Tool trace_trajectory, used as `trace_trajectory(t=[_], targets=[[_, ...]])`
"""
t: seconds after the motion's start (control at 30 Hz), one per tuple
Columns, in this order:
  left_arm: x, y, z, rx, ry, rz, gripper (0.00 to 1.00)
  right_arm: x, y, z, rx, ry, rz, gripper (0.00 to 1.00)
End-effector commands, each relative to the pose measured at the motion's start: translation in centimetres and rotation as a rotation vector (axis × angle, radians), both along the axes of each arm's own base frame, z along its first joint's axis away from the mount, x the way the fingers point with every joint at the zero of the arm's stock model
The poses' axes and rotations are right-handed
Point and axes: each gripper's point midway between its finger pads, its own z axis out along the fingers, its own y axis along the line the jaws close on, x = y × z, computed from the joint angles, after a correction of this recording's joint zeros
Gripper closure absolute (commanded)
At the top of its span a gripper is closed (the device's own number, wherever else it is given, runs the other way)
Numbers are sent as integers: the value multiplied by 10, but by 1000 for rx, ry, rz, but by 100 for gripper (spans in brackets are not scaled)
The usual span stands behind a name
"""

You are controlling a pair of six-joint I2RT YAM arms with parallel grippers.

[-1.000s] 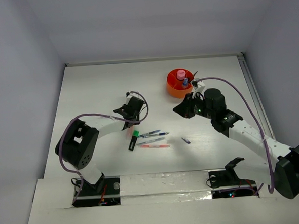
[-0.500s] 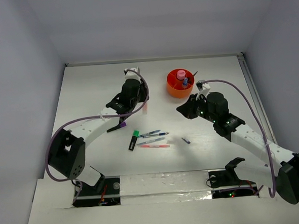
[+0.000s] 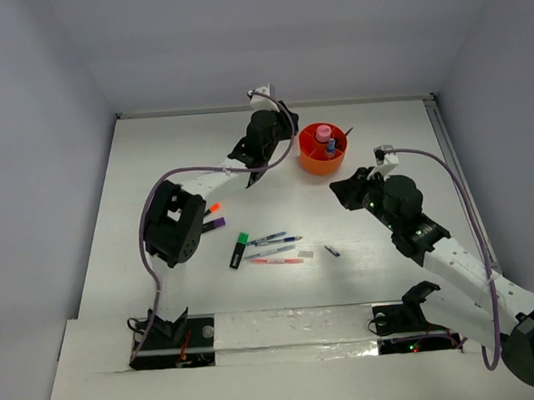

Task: Sort the stationery into containers
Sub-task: Place the pen in the storage box.

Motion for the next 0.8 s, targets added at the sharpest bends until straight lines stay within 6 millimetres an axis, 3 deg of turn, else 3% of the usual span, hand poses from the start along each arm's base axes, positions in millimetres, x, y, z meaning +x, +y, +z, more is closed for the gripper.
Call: trace_trajectory(t=[0.0,0.03,0.1,0.13,0.23,0.63,0.73,0.77], targets=[[17,-12,76,-124,-189,10,100,5,-1,10,29,-50,-28,84],[23,-17,65,-113,-185,7,100,5,0,9,29,-48,-28,84],[30,-23,72,-120,-211,0,100,6,-1,6,30,-41,-35,84],[35,-27,62,-110,-201,-5,100,6,-1,6,31,-40,-37,84],[42,-33,57,-109,-205,-7,100,5,-1,8,34,-48,-35,84],[41,-53,20,-91,-204,-28,100,4,-6,12,41,-68,-52,84],[41,-53,17,-91,-206,-26,94,5,-6,10,39,-63,-59,84],[41,-52,18,-92,-207,-26,84,6,-7,9,37,-63,-62,84]])
